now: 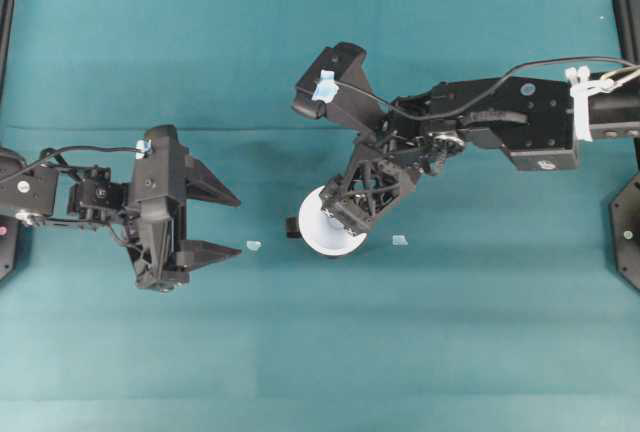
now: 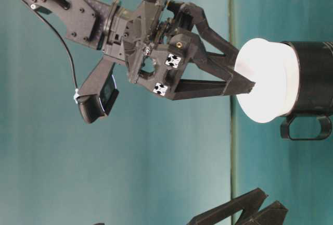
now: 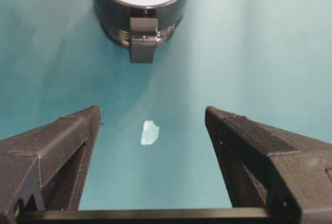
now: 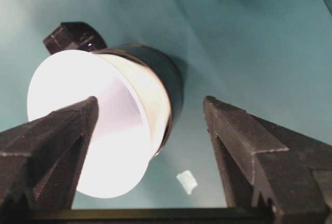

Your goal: Put the paper cup into the moved cup holder.

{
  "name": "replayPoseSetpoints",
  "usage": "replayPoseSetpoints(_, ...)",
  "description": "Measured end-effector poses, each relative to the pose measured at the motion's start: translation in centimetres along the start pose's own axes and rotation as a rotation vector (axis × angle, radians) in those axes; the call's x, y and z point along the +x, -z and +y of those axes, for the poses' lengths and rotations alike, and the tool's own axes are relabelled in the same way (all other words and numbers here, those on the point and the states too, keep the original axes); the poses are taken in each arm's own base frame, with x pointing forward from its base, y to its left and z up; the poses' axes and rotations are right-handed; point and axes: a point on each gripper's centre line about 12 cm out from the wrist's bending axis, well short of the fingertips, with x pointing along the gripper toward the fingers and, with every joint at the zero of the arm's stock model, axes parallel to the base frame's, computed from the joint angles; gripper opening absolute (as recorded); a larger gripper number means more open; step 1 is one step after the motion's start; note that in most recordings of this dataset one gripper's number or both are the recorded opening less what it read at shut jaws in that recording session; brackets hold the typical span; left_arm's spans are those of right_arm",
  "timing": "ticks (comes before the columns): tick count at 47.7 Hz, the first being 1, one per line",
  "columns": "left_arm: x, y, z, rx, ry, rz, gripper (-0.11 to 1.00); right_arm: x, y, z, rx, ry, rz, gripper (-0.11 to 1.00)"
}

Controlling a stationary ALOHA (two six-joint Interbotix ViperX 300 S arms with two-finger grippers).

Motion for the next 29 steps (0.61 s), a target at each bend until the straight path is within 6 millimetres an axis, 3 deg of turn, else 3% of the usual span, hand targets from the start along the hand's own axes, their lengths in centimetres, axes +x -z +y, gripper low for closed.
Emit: replayPoseSetpoints(29, -0.1, 0.0, 0.0, 0.0, 0.0, -0.002, 0.85, -2.0, 0.2, 0.7, -0.021, -0.027, -0.044, 0.76)
